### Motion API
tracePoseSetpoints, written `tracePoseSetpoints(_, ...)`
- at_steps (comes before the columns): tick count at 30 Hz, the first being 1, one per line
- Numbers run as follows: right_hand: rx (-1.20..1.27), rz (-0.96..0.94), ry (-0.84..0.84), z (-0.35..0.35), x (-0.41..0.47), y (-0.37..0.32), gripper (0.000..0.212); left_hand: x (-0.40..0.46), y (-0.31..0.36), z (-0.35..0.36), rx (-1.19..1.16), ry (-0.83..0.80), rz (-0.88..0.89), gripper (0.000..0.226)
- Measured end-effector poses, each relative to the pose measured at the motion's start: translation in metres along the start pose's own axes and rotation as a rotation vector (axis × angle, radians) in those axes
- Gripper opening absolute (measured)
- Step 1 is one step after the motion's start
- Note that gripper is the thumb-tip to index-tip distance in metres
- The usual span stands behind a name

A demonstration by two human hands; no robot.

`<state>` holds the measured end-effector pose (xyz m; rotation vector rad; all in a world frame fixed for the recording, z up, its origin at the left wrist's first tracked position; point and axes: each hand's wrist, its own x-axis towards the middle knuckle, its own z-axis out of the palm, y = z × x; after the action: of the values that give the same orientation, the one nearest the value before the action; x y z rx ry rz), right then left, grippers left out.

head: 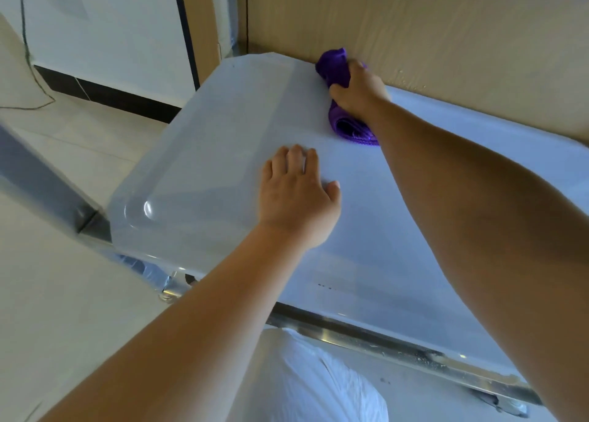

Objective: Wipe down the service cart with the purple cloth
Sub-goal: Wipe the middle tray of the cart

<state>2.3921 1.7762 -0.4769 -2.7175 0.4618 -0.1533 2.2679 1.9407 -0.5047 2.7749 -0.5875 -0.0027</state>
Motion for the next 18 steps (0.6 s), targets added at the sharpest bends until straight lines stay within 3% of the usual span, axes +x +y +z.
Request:
tracePoseSetpoints(3, 0.038, 0.066, -0.022, -0.004, -0.002, 0.0, 0.057, 0.001, 0.0, -0.003, -0.005, 0.005, -0.009, 0.058)
tracePoseSetpoints(18, 0.089, 0.332, 0.212, -0.019, -0.018, 0.066, 0.051, 0.001, -0.001, -0.001, 0.007, 0.02, 0.004, 0.055)
